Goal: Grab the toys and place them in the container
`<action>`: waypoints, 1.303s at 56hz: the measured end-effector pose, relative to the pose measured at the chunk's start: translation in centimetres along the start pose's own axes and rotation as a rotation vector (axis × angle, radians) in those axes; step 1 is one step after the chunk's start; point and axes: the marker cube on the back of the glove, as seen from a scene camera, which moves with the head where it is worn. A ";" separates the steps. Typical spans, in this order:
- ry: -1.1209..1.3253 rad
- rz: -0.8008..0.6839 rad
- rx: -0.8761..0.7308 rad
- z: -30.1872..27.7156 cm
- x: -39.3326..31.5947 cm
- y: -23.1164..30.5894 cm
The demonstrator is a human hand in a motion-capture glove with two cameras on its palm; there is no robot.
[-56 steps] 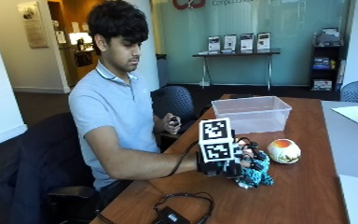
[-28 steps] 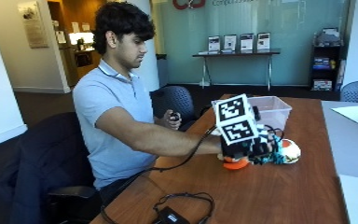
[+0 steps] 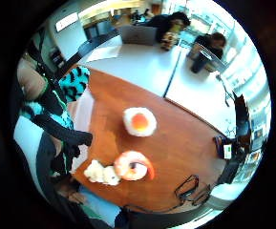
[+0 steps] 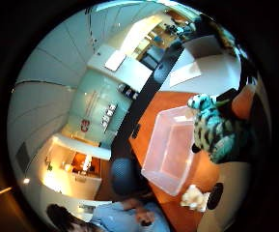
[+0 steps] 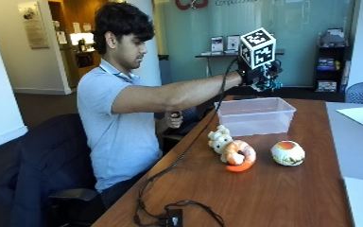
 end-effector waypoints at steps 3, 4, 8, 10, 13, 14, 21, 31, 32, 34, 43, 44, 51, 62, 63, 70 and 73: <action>-0.019 -0.033 -0.050 1.6 -2.9 -0.7; -0.024 -0.045 -0.064 2.0 -3.7 -0.9; -0.014 -0.089 -0.111 3.4 -6.1 -1.2; 0.006 -0.096 -0.142 4.1 -6.9 -1.2; 0.038 -0.094 -0.213 5.2 -7.8 -1.3; 0.046 -0.094 -0.237 5.5 -8.0 -1.2; 0.061 -0.099 -0.295 5.5 -7.6 -0.4; 0.140 -0.095 -0.310 3.3 -3.3 2.9; 0.153 -0.092 -0.322 3.1 -2.6 3.6; 0.178 -0.084 -0.351 2.8 -1.0 5.1; 0.239 -0.021 -0.490 2.9 6.5 11.9; 0.251 -0.009 -0.514 3.1 7.4 12.7; 0.296 0.059 -0.682 5.0 12.2 16.9; 0.254 0.087 -0.775 9.5 17.1 19.9; 0.241 0.085 -0.769 9.9 17.4 20.0; 0.236 0.048 -0.613 11.0 18.5 19.9; 0.302 0.041 -0.548 11.2 18.5 19.6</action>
